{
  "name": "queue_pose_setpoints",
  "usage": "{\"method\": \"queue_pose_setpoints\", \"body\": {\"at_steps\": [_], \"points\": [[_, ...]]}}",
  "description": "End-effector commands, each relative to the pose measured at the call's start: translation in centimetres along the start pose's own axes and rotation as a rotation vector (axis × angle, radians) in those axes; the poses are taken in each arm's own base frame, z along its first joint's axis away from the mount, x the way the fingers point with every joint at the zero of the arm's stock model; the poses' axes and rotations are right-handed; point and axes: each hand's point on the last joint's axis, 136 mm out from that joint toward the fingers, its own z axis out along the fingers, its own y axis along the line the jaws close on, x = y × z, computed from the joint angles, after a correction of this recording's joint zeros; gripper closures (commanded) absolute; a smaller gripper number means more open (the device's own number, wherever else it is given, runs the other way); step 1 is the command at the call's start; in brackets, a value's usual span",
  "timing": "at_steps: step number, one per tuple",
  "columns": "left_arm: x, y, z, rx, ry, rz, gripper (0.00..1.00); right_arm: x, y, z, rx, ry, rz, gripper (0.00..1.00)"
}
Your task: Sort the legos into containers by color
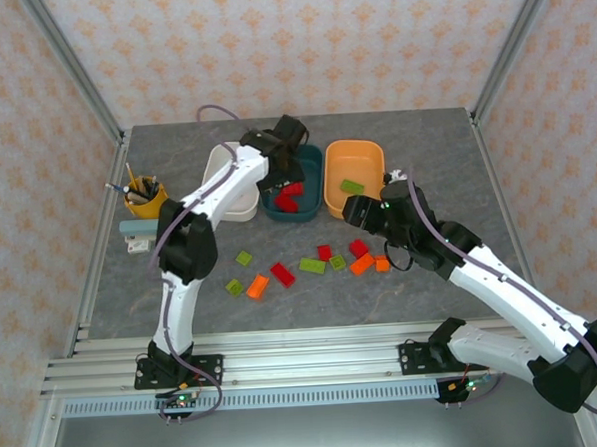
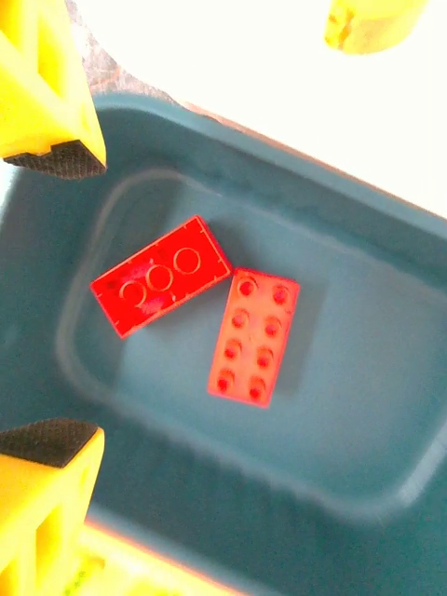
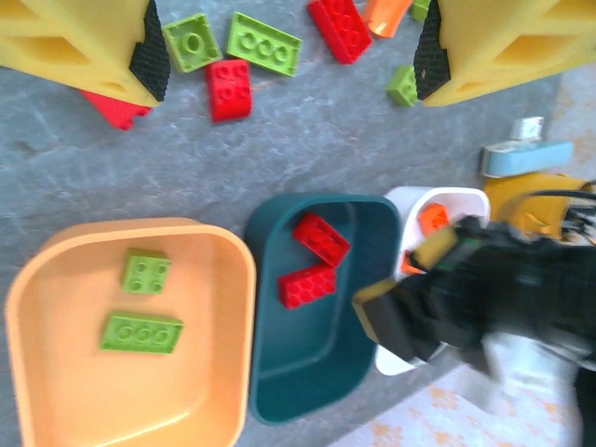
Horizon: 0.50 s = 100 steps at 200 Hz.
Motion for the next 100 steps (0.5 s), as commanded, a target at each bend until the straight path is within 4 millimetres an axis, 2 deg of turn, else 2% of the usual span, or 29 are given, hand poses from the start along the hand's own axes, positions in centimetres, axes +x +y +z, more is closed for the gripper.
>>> {"method": "queue_pose_setpoints", "body": {"at_steps": [1, 25, 46, 72, 100], "points": [[-2.1, -0.4, -9.2, 0.146, -0.146, -0.039, 0.27, 0.0, -2.0, -1.0, 0.117, 0.030, -0.075, 0.28], [-1.2, 1.1, -14.0, 0.240, -0.213, -0.029, 0.26, 0.9, -3.4, -1.0, 0.184, 0.083, -0.076, 0.29], [1.2, 3.6, -15.9, 0.294, -0.224, -0.023, 0.26, 2.0, -4.2, -0.2, 0.229, 0.132, -0.044, 0.31], [5.6, 7.0, -16.6, 0.375, -0.203, -0.011, 0.25, 3.5, -5.1, 1.8, 0.283, 0.200, -0.011, 0.33], [11.0, 11.5, -15.4, 0.409, -0.145, -0.024, 0.25, 4.8, -5.8, 3.6, 0.319, 0.261, -0.032, 0.34]]}}
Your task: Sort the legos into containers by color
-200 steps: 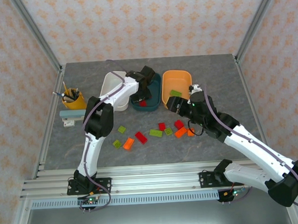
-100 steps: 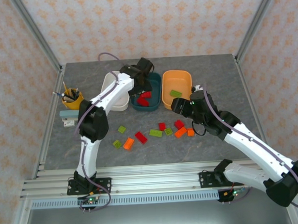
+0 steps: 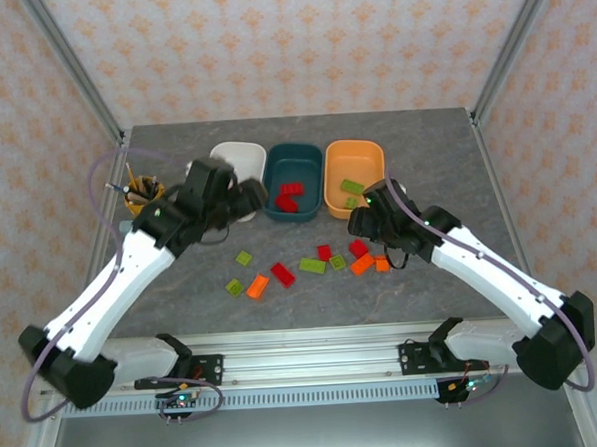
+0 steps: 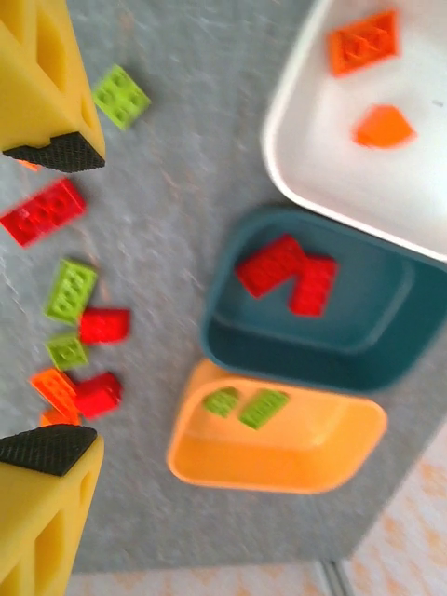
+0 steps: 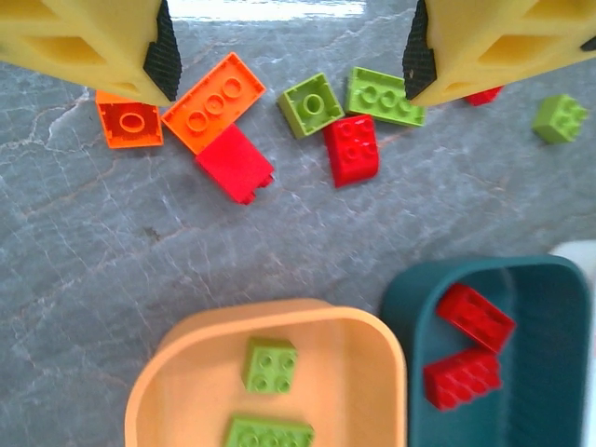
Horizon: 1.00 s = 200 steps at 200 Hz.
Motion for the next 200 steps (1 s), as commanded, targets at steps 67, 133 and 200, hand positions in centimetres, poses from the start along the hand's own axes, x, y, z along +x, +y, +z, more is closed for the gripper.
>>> {"method": "queue_pose_setpoints", "body": {"at_steps": [67, 133, 200], "points": [[8.2, 6.3, -1.0, 0.077, 0.063, -0.116, 0.26, 5.2, -3.8, 3.9, 0.186, 0.196, 0.179, 0.45], [7.3, 4.4, -1.5, 0.086, 0.047, -0.038, 0.26, 6.0, -8.3, 2.9, 0.305, 0.149, 0.284, 0.41], [8.0, 8.2, -2.1, -0.054, 0.041, -0.079, 0.27, 6.0, -5.6, 2.5, 0.139, 0.175, 0.201, 0.40]]}}
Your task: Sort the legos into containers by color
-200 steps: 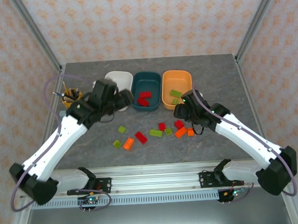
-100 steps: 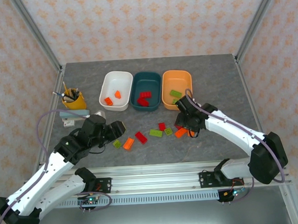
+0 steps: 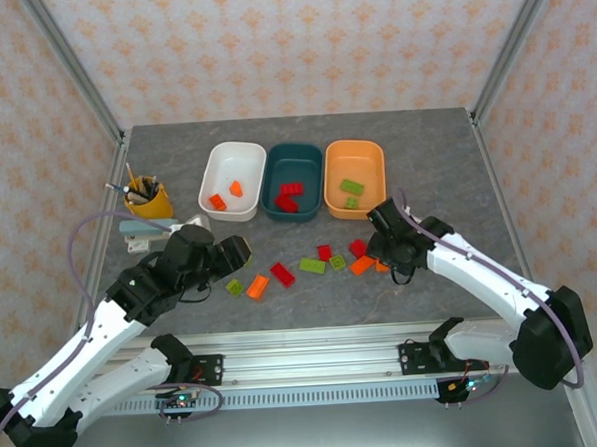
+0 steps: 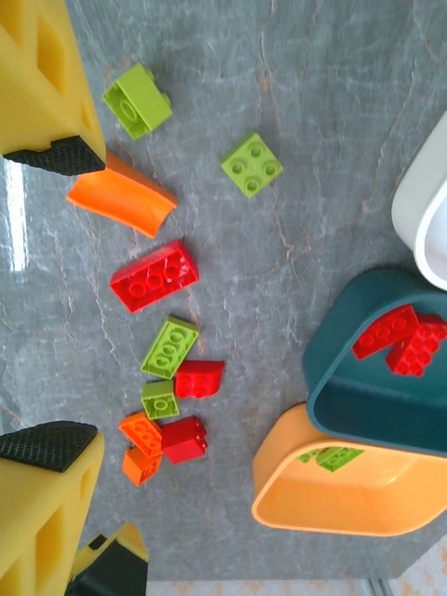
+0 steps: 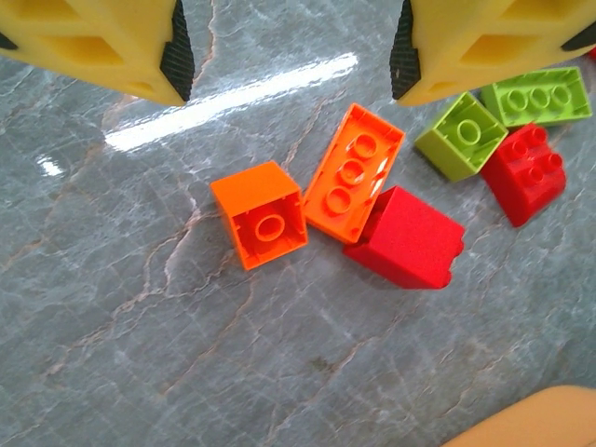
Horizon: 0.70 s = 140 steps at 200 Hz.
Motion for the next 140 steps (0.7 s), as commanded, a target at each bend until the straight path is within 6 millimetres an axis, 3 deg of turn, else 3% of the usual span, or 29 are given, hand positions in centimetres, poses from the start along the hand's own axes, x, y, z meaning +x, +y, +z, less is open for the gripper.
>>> {"method": "queue_pose_setpoints", "body": {"at_steps": [1, 49, 140], "points": [[0.7, 2.1, 0.1, -0.084, 0.005, -0.018, 0.27, 0.2, 0.9, -0.1, -0.046, 0.008, -0.046, 0.40], [0.7, 2.0, 0.3, -0.074, -0.002, -0.019, 0.28, -1.0, 5.1, 1.2, -0.064, 0.035, -0.164, 0.34], [0.7, 2.0, 0.2, -0.073, -0.006, -0.026, 0.27, -1.5, 6.9, 6.4, -0.009, 0.109, -0.195, 0.32]]}}
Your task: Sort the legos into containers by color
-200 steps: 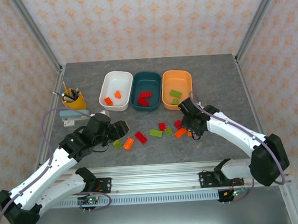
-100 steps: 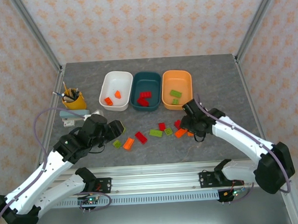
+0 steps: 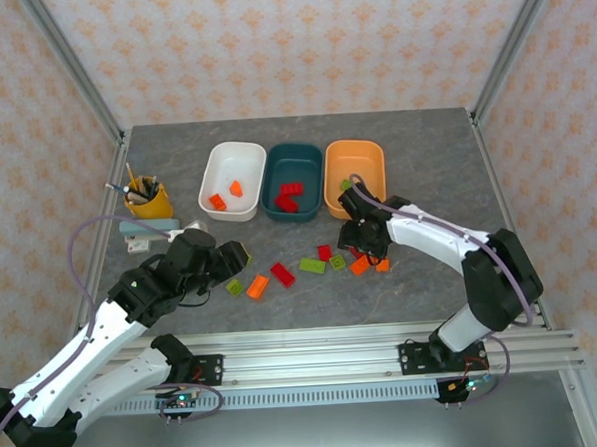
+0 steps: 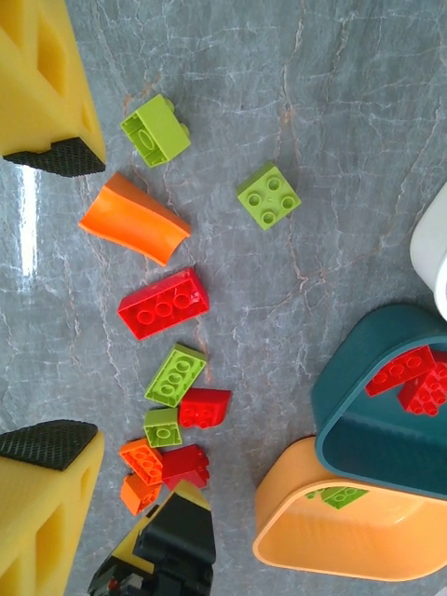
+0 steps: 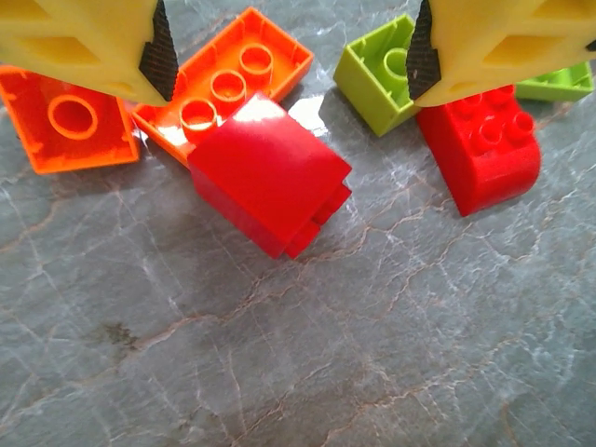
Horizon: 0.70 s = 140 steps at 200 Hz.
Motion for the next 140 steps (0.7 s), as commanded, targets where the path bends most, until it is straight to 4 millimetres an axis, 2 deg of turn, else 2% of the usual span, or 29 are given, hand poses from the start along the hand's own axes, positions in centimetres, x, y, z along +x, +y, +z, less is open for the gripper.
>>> {"method": "queue_pose_setpoints", "body": {"at_steps": [1, 41, 93, 140], "points": [[0.0, 0.8, -0.2, -0.031, -0.018, -0.007, 0.27, -1.3, 0.9, 0.3, -0.021, -0.015, -0.001, 0.32], [0.0, 0.7, -0.3, -0.027, -0.019, -0.010, 0.27, -1.8, 0.6, 2.0, 0.027, 0.013, -0.021, 0.34], [0.0, 0.6, -0.1, -0.023, -0.018, -0.014, 0.28, -2.2, -0.1, 2.8, 0.073, 0.025, -0.046, 0.35], [0.1, 0.4, 0.0, -0.020, -0.011, -0.008, 0.28, -2.1, -0.1, 3.6, 0.096, 0.050, -0.047, 0.42]]}}
